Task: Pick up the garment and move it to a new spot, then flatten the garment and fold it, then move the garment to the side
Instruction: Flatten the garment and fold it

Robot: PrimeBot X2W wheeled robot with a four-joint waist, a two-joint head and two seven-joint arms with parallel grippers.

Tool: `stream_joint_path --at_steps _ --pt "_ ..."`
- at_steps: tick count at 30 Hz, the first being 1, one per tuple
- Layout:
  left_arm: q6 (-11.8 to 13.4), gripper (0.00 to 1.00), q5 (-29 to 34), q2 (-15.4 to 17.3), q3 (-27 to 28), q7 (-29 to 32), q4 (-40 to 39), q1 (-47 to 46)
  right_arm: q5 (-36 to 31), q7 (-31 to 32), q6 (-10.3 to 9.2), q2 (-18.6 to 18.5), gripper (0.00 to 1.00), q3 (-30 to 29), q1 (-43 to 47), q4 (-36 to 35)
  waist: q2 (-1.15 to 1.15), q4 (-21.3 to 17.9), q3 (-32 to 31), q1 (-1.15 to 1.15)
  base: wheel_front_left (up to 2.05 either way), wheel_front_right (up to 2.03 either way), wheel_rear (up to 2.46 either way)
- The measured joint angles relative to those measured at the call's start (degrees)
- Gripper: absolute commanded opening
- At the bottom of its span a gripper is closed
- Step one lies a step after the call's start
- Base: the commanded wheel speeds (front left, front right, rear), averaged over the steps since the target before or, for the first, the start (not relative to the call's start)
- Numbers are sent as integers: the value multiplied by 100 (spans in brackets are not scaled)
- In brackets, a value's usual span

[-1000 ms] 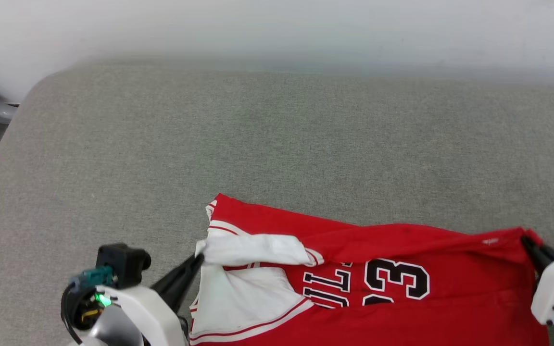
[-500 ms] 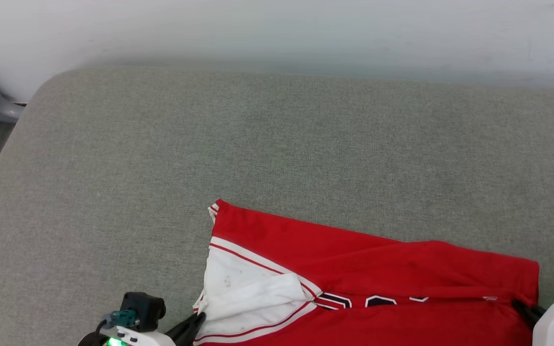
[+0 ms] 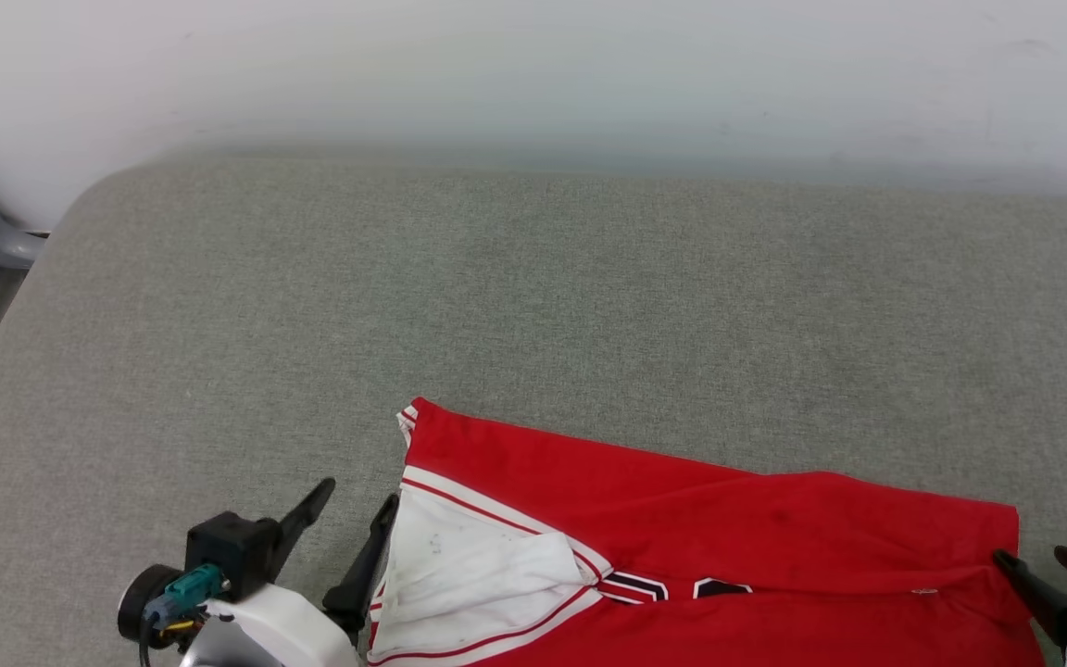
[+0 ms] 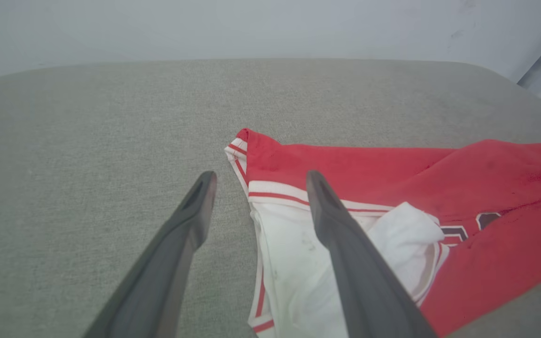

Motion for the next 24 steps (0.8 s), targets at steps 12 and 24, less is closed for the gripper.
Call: stream_joint_path --at_steps 12,24 --pt "243 100 1269 -521 1001 -298 -474 -42 -1305 1016 -1 1273 100 -1397 -177 146 0 140 229 1 0 0 0" --pt "-363 100 1945 -995 1727 -300 -271 297 -1428 1047 -14 1512 100 -1312 -265 603 0 270 457 1 0 0 0"
